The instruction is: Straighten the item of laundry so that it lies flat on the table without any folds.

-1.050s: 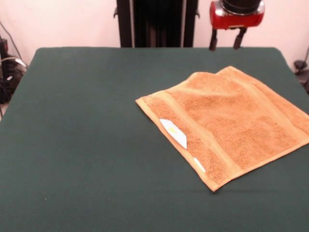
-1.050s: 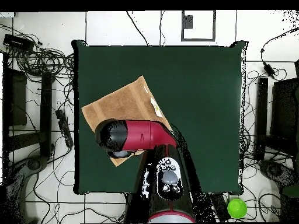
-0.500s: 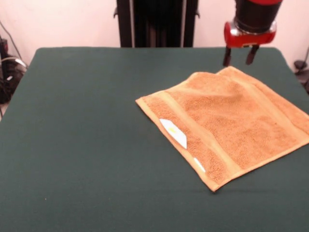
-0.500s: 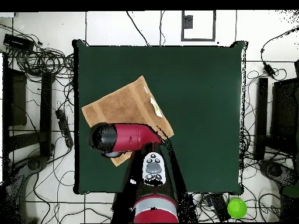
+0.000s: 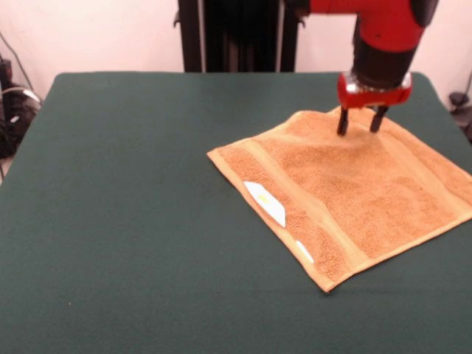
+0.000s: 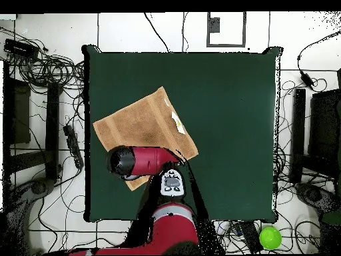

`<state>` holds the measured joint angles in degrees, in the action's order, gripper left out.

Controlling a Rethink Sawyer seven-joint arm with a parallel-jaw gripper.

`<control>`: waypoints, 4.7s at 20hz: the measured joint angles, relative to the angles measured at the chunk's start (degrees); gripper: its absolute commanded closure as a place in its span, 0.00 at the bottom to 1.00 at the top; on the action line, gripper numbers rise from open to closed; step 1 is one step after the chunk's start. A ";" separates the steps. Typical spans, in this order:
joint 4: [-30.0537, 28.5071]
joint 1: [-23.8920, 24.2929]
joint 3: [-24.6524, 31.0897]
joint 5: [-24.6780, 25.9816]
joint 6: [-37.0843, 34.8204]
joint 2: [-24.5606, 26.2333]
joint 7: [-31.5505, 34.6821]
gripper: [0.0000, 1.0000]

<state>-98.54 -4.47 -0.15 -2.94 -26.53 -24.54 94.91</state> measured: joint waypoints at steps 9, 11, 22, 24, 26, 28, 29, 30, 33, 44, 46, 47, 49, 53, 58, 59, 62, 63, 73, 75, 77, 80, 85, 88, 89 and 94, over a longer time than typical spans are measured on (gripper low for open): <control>-0.04 -0.07 -0.17 -1.10 2.33 1.61 0.01 0.00; -0.02 -0.09 -0.22 -1.27 2.32 1.64 0.01 0.00; -0.08 -0.41 -0.61 -2.17 2.35 1.70 0.01 0.00; -0.09 -0.48 -0.71 -2.49 2.35 1.72 0.01 0.00; -0.09 -0.77 -0.99 -2.91 2.37 1.76 0.01 0.00; -0.08 -1.63 -1.77 -3.84 2.57 1.87 0.04 0.00; -0.09 -2.02 -2.09 -4.20 2.70 1.90 0.14 0.00; -0.09 -2.40 -2.41 -4.56 2.84 1.93 0.24 0.00; -0.08 -4.08 -3.85 -6.34 3.38 2.18 1.06 0.00; -0.08 -6.10 -5.70 -8.77 3.76 2.57 4.14 0.00; -0.09 -6.10 -5.72 -8.76 3.76 2.56 4.14 0.00; -0.09 -6.06 -5.71 -8.76 3.74 2.54 4.14 0.00; -0.09 -6.00 -5.70 -8.76 3.57 2.50 4.15 0.00; 0.14 -5.65 -5.74 -8.66 1.27 1.96 4.15 0.00; 2.09 -5.17 -6.69 -6.66 -9.89 -1.13 4.15 0.00; 2.50 -5.13 -6.84 -6.37 -11.68 -1.64 4.15 0.00; 5.04 -4.83 -7.23 -4.65 -20.74 -4.39 4.15 0.00; 5.43 -4.77 -7.22 -4.45 -21.94 -4.76 4.15 0.00; 13.66 -2.00 -7.22 -1.82 -37.39 -10.95 4.15 0.00; 14.66 -1.24 -7.21 -1.76 -37.64 -11.68 4.15 0.00; 16.17 0.19 -7.22 -1.75 -37.63 -12.66 4.15 0.00; 17.00 0.93 -7.22 -1.73 -37.64 -13.01 4.15 0.00; 18.44 2.19 -7.20 -0.99 -37.64 -13.75 4.15 0.00; 18.65 2.29 -7.18 0.20 -37.66 -13.70 4.15 0.00; 18.66 2.29 -7.17 0.55 -37.66 -13.69 4.15 0.00; 18.66 2.29 -7.12 2.21 -37.66 -13.62 4.15 0.00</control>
<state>-79.88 -2.18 -7.27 -0.73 -64.19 -38.16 99.06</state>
